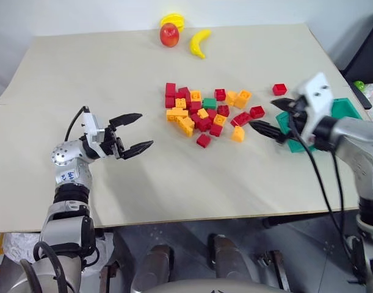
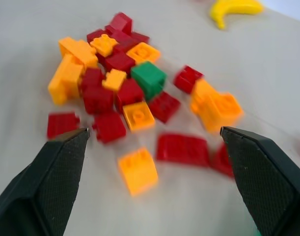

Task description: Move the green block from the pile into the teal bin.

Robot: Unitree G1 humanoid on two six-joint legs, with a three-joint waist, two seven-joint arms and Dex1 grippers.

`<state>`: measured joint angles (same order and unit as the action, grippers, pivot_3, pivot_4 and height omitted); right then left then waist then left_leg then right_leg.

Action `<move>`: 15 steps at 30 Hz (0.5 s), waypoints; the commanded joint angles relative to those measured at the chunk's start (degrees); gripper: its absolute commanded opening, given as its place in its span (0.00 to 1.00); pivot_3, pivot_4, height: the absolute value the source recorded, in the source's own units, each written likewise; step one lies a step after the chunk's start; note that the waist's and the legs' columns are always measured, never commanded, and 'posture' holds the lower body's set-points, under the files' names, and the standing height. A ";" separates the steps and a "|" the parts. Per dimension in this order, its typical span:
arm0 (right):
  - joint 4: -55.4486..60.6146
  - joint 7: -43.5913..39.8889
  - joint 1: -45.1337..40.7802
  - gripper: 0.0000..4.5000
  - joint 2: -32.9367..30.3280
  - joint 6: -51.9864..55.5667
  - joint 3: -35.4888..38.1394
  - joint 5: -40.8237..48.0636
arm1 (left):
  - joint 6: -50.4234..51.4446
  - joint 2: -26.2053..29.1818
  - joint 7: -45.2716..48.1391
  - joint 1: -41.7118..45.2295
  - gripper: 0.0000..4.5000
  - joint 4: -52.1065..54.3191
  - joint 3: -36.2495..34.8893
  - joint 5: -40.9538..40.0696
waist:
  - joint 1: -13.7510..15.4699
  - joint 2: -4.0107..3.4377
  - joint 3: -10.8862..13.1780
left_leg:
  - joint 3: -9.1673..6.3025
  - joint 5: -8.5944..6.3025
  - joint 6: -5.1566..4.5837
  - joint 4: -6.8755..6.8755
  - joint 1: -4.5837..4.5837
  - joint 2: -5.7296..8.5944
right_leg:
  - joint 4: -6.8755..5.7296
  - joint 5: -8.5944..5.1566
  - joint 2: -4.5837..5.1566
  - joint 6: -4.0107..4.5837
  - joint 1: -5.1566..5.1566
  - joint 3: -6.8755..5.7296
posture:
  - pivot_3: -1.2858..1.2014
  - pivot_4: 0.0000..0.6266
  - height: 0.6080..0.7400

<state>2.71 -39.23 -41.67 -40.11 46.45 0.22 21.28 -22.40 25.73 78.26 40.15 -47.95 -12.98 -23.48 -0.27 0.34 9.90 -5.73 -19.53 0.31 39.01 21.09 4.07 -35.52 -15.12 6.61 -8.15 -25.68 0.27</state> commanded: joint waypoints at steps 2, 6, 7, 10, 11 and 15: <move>-18.38 0.14 -11.66 0.99 5.49 -6.60 -5.53 -6.66 | -1.09 -0.17 -0.58 0.44 1.00 1.29 -0.57 -0.53 | -0.12 0.00 0.00 | 0.00 0.00 0.00 -0.02 0.04 0.00 | -0.02 0.02 -0.01 -0.01 -0.03 -0.01 | 0.52 0.24 1.00; -43.82 4.08 -24.65 0.99 14.86 -14.53 -6.50 -11.55 | -1.56 -1.09 -1.67 -0.32 1.00 2.80 -0.77 -0.92 | -0.86 0.00 0.00 | -0.02 -0.01 -0.02 -0.09 0.13 0.02 | -0.04 0.03 0.01 -0.02 -0.10 -0.04 | 0.52 0.24 1.00; -48.88 4.90 -26.84 0.99 16.63 -16.16 -6.11 -12.26 | -1.54 -1.31 -1.98 -0.88 1.00 3.59 -0.78 -1.04 | -1.13 -0.01 0.00 | -0.03 -0.01 -0.02 -0.10 0.14 0.01 | -0.04 0.03 0.01 -0.02 -0.12 -0.05 | 0.52 0.24 1.00; -59.97 5.85 -31.23 0.99 20.23 -21.10 -5.52 -14.30 | -1.23 -1.74 -2.87 -2.74 1.00 6.08 -0.82 -1.33 | -1.51 -0.01 0.00 | -0.10 -0.02 -0.03 -0.18 0.16 0.02 | -0.02 0.03 0.04 -0.02 -0.15 -0.09 | 0.52 0.24 1.00; -62.54 6.03 -32.14 0.99 21.17 -22.32 -5.28 -14.68 | -1.06 -1.81 -3.24 -3.37 1.00 6.85 -0.92 -1.40 | -1.65 -0.01 0.00 | -0.11 -0.02 -0.03 -0.22 0.17 0.03 | -0.02 0.03 0.05 -0.02 -0.17 -0.09 | 0.52 0.24 1.00; -69.66 7.19 -34.32 0.99 24.11 -25.51 -4.03 -15.76 | -0.38 -1.76 -4.70 -5.53 1.00 9.65 -1.06 -1.65 | -2.18 -0.02 0.00 | -0.10 -0.03 -0.04 -0.27 0.18 0.02 | -0.02 0.03 0.05 -0.02 -0.24 -0.08 | 0.52 0.24 1.00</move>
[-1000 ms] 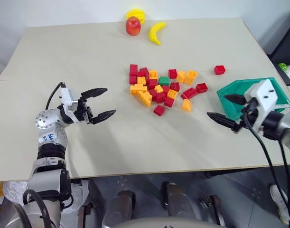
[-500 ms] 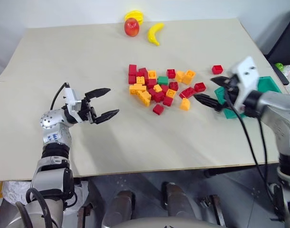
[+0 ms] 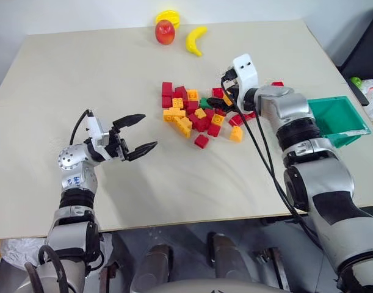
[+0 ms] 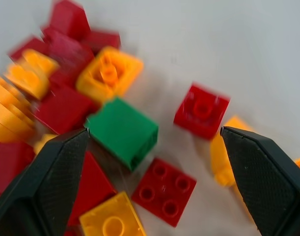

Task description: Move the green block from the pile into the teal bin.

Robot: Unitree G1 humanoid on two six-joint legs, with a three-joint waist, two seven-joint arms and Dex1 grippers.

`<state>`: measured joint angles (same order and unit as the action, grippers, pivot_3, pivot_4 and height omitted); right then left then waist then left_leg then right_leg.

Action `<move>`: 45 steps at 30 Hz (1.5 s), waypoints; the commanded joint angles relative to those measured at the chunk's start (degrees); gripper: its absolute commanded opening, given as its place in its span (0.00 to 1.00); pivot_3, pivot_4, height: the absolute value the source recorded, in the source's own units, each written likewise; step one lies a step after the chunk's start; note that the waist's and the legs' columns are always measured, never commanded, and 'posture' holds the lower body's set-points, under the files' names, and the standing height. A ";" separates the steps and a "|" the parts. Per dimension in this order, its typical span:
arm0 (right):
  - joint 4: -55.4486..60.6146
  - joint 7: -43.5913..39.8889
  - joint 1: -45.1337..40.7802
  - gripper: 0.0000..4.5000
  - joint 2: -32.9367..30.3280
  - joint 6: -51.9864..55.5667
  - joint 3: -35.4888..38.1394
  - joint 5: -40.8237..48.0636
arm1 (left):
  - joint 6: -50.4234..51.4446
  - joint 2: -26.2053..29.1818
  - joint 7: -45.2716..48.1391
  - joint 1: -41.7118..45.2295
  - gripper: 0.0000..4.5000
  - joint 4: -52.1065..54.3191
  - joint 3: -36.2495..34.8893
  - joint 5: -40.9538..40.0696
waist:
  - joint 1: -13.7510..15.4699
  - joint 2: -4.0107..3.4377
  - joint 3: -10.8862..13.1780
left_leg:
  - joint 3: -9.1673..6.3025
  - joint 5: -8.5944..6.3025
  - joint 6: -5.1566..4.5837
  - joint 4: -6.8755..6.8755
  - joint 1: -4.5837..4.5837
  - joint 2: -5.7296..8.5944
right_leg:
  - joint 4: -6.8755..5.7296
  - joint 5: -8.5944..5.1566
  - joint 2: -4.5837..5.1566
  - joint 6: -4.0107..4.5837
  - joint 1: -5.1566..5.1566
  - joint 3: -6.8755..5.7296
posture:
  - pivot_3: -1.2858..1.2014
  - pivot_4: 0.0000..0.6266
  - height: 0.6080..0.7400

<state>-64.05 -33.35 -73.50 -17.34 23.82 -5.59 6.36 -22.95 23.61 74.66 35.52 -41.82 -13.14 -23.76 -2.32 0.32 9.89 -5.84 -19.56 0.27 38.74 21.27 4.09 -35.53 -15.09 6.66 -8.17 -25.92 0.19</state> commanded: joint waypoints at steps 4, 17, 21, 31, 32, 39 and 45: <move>-7.12 5.55 -2.90 0.99 4.47 -5.58 4.09 -1.40 | 1.02 0.84 -2.54 -3.02 1.00 6.19 -1.09 -1.77 | -0.98 -0.02 0.00 | 0.00 0.01 0.02 0.10 0.01 -0.02 | -0.06 0.00 0.00 0.00 0.00 0.03 | 0.52 0.24 1.00; -10.39 10.84 -4.60 0.99 10.19 -4.13 12.70 0.66 | 2.15 1.11 -4.79 -3.83 1.00 8.34 -0.79 -1.72 | -1.23 -0.03 -0.01 | 0.05 0.03 0.05 0.25 -0.04 -0.02 | -0.27 0.00 -0.02 0.00 0.00 0.13 | 0.52 0.24 1.00; -10.91 13.76 -4.81 0.99 11.28 -4.61 14.17 0.01 | 2.16 1.17 -4.97 -3.78 1.00 8.37 -0.71 -1.65 | -1.59 -0.04 -0.01 | 0.05 0.02 0.06 0.24 -0.04 -0.04 | -0.27 0.00 -0.04 0.00 -0.01 0.13 | 0.52 0.24 1.00; -11.17 18.36 -5.32 0.65 12.86 -4.68 15.09 -1.35 | 2.15 1.54 -5.80 -4.09 1.00 8.91 -0.80 -1.54 | -2.30 -0.04 -0.02 | 0.05 0.02 0.06 0.27 -0.05 -0.03 | -0.32 0.00 -0.02 0.00 0.00 0.15 | 0.52 0.24 1.00; -11.02 17.96 -5.48 0.59 12.84 -4.64 15.03 -1.39 | 2.12 1.52 -5.89 -4.04 1.00 8.86 -0.76 -1.51 | -2.33 -0.05 -0.02 | 0.05 0.02 0.06 0.27 -0.05 -0.03 | -0.32 0.00 -0.02 0.00 0.00 0.14 | 0.52 0.24 1.00; -7.50 12.62 -6.64 0.52 11.54 -3.22 14.42 -1.26 | 1.98 1.36 -6.21 -3.52 1.00 8.28 -0.66 -1.56 | -2.45 -0.05 -0.02 | 0.05 0.02 0.06 0.25 -0.05 -0.02 | -0.32 0.00 -0.02 0.00 0.00 0.15 | 0.52 0.24 1.00; 3.26 4.74 -3.59 0.52 8.91 -1.62 12.39 -0.57 | 1.92 0.89 -5.86 -3.00 1.00 7.77 -0.23 -1.62 | -2.44 -0.06 -0.01 | 0.05 0.02 0.06 0.25 0.00 -0.02 | -0.32 0.00 -0.02 0.00 -0.06 0.16 | 0.52 0.24 1.00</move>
<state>-67.31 -25.30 -77.48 -7.22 21.77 7.27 4.69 -20.63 24.45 68.51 31.53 -34.65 -13.13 -24.64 -4.76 0.26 9.89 -5.79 -19.54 0.33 38.99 21.27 4.07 -35.85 -15.09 6.64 -8.17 -25.98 0.34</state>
